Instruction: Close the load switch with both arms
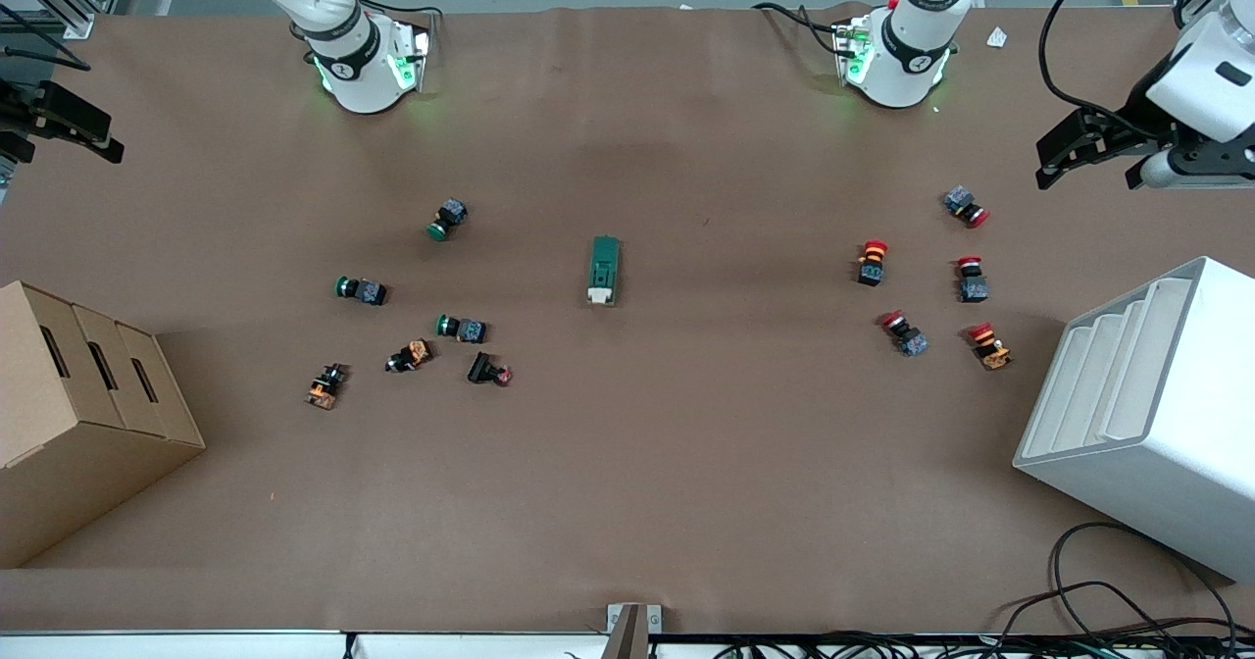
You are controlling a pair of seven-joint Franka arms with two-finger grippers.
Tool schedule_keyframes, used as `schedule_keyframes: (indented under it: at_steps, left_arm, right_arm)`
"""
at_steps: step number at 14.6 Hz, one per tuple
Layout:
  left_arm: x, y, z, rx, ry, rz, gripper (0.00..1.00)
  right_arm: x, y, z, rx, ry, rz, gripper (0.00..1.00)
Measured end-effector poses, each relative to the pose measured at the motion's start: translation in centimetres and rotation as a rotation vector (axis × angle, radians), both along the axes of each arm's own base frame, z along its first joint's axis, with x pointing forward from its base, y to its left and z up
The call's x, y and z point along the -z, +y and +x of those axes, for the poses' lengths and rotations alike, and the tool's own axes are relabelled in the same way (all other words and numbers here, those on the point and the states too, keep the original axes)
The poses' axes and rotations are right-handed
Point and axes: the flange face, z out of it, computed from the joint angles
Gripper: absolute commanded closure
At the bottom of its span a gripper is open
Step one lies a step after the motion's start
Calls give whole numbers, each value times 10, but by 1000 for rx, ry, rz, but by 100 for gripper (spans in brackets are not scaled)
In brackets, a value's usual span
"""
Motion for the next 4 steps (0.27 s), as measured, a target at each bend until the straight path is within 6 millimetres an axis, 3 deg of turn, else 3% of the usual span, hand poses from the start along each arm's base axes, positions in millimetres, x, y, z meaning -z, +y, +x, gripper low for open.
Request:
schedule_keyframes:
  at_steps: [4]
  left_arm:
    - [-8,-5,-2,9,-5,-1,0]
  right_arm:
    - [0,1,0,-2,-1,0,0]
